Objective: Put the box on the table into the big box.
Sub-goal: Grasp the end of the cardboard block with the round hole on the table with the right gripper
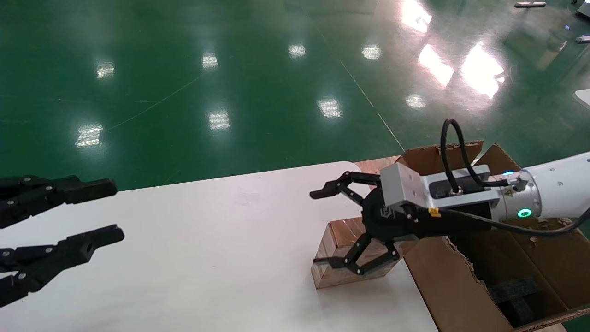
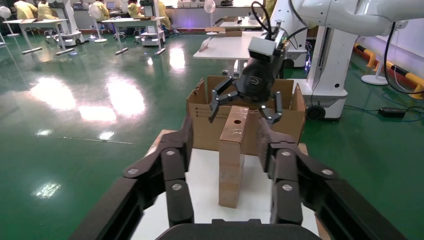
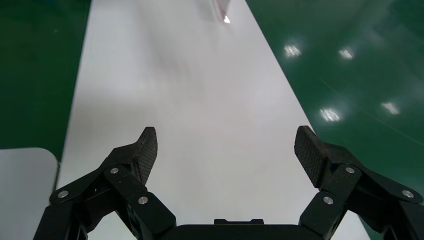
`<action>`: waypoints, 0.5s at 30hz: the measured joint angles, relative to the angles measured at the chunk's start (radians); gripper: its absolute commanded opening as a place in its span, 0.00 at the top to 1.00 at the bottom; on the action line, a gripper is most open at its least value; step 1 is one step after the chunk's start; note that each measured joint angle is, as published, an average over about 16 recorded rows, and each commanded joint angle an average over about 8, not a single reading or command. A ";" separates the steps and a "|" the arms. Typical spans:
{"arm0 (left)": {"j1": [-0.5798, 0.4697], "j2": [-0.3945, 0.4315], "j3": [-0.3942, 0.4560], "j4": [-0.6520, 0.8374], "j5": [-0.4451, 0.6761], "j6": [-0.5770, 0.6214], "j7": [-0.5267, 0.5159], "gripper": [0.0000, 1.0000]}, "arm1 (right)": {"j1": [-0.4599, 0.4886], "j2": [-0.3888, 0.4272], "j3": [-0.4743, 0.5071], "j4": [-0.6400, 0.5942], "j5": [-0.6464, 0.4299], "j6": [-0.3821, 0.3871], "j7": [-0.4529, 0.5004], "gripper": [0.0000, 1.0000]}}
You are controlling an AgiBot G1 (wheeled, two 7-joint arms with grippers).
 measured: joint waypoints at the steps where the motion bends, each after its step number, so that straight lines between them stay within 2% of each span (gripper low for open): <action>1: 0.000 0.000 0.000 0.000 0.000 0.000 0.000 1.00 | 0.008 0.000 -0.012 -0.017 -0.001 0.000 -0.011 0.00; 15: 0.000 0.000 0.000 0.000 0.000 0.000 0.000 1.00 | 0.082 0.017 -0.160 -0.202 0.005 0.000 -0.136 0.00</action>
